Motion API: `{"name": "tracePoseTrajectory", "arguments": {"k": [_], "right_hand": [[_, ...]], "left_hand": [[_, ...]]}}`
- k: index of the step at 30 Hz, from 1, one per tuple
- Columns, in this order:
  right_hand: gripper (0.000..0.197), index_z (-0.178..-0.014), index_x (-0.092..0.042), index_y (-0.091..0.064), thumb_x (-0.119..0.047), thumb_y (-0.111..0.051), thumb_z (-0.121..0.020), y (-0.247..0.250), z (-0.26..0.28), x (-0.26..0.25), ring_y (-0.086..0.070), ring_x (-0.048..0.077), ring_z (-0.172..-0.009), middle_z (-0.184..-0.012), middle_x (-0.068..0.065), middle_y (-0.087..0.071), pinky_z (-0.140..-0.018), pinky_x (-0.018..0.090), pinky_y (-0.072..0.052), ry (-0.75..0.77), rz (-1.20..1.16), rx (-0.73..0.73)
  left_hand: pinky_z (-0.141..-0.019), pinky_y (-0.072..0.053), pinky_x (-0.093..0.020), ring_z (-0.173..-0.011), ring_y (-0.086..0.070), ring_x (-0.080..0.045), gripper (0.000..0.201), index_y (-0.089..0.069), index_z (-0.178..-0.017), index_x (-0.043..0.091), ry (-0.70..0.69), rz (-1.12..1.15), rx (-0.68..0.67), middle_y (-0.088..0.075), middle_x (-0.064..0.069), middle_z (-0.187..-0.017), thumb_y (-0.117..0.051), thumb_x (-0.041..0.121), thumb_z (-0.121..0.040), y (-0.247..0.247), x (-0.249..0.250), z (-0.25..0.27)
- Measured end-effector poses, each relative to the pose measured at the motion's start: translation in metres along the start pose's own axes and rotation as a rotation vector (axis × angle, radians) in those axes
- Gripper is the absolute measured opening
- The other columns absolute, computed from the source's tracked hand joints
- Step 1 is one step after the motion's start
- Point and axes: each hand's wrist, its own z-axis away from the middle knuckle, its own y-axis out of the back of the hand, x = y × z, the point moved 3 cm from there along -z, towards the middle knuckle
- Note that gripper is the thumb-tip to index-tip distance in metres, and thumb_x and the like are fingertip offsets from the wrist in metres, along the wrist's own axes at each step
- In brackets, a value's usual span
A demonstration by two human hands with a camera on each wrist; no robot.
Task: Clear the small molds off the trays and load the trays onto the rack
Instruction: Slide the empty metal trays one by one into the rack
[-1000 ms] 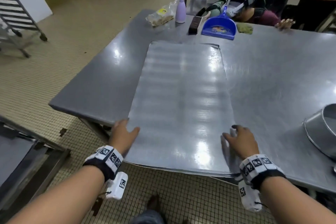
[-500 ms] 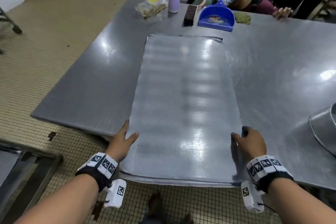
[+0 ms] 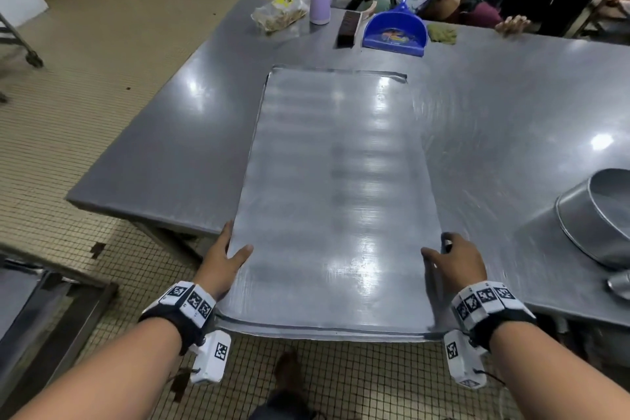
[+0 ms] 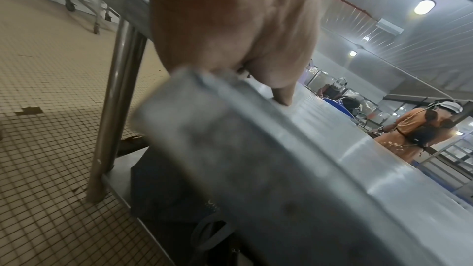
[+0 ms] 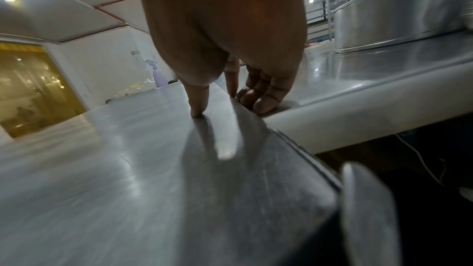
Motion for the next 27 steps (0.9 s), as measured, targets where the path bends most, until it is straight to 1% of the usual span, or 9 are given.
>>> {"name": "tracePoseTrajectory", "arguments": {"k": [7,10,12,15,18,22,24,26,27], "right_hand": [[0.062,-0.124,-0.011,-0.046,-0.053,-0.069,-0.084,0.004,0.054,0.037,-0.062,0.036,-0.102,-0.118,0.017,-0.061,-0.078,0.038,-0.046,-0.079,0.002,-0.067],[0.071,-0.131,-0.011,-0.041,-0.056,-0.069,-0.083,0.003,0.074,0.052,-0.058,0.038,-0.113,-0.129,0.017,-0.058,-0.092,0.043,-0.048,-0.143,-0.112,-0.120],[0.077,-0.138,-0.013,-0.040,-0.057,-0.070,-0.082,0.008,0.076,0.057,-0.056,0.035,-0.122,-0.137,0.015,-0.055,-0.099,0.043,-0.046,-0.082,-0.156,-0.182],[0.084,-0.137,-0.020,-0.044,-0.064,-0.075,-0.073,0.026,0.072,0.057,-0.060,0.028,-0.114,-0.130,0.008,-0.060,-0.097,0.043,-0.049,0.010,-0.223,-0.274],[0.059,-0.126,-0.013,-0.053,-0.053,-0.070,-0.085,0.050,0.068,0.050,-0.056,0.024,-0.100,-0.111,0.005,-0.056,-0.084,0.035,-0.043,0.082,-0.182,-0.228],[0.046,-0.095,-0.002,-0.065,-0.048,-0.064,-0.091,0.071,0.060,0.039,-0.063,0.033,-0.091,-0.087,0.009,-0.064,-0.069,0.036,-0.042,0.140,-0.204,-0.130],[0.050,-0.088,0.000,-0.068,-0.050,-0.063,-0.090,0.079,0.057,0.029,-0.067,0.039,-0.095,-0.083,0.012,-0.071,-0.075,0.042,-0.049,0.115,-0.303,-0.123],[0.050,-0.099,0.000,-0.071,-0.049,-0.060,-0.092,0.090,0.059,0.015,-0.066,0.038,-0.102,-0.094,0.010,-0.072,-0.091,0.048,-0.049,0.071,-0.398,-0.123],[0.053,-0.106,0.005,-0.070,-0.046,-0.058,-0.095,0.095,0.056,0.009,-0.065,0.038,-0.104,-0.102,0.016,-0.071,-0.096,0.048,-0.047,0.070,-0.401,-0.102]], "left_hand": [[-0.101,-0.051,-0.053,-0.116,-0.065,-0.027,0.034,-0.057,-0.127,0.030,0.081,0.081,0.083,-0.069,-0.002,-0.124,-0.068,0.022,-0.095,-0.013,-0.025,0.059],[-0.097,-0.053,-0.053,-0.112,-0.067,-0.030,0.030,-0.060,-0.121,0.027,0.102,0.104,0.083,-0.071,-0.004,-0.118,-0.070,0.019,-0.094,-0.014,-0.027,0.076],[-0.088,-0.056,-0.041,-0.106,-0.068,-0.025,0.033,-0.057,-0.121,0.027,0.066,0.063,0.056,-0.070,-0.001,-0.115,-0.070,0.017,-0.093,-0.010,-0.016,0.085],[-0.071,-0.052,-0.024,-0.093,-0.066,-0.011,0.039,-0.050,-0.125,0.020,0.027,-0.010,0.024,-0.067,0.002,-0.109,-0.071,0.012,-0.092,0.003,0.001,0.093],[-0.077,-0.058,-0.033,-0.100,-0.071,-0.021,0.051,-0.049,-0.131,0.019,0.030,-0.019,-0.046,-0.069,-0.003,-0.115,-0.076,0.017,-0.088,0.015,0.015,0.096],[-0.081,-0.059,-0.044,-0.099,-0.072,-0.032,0.038,-0.058,-0.114,0.012,0.051,0.061,-0.062,-0.076,-0.010,-0.101,-0.080,0.014,-0.083,0.026,0.029,0.091],[-0.084,-0.057,-0.044,-0.096,-0.071,-0.032,0.052,-0.063,-0.105,0.010,0.017,0.103,0.006,-0.075,-0.015,-0.100,-0.088,0.037,-0.070,0.028,0.037,0.082],[-0.086,-0.054,-0.039,-0.097,-0.067,-0.028,0.044,-0.066,-0.106,0.006,-0.009,0.174,0.089,-0.073,-0.014,-0.103,-0.077,0.042,-0.083,0.026,0.049,0.076],[-0.095,-0.052,-0.040,-0.104,-0.066,-0.025,0.039,-0.068,-0.113,0.006,-0.010,0.210,0.099,-0.073,-0.011,-0.111,-0.069,0.038,-0.092,0.024,0.056,0.073]]}}
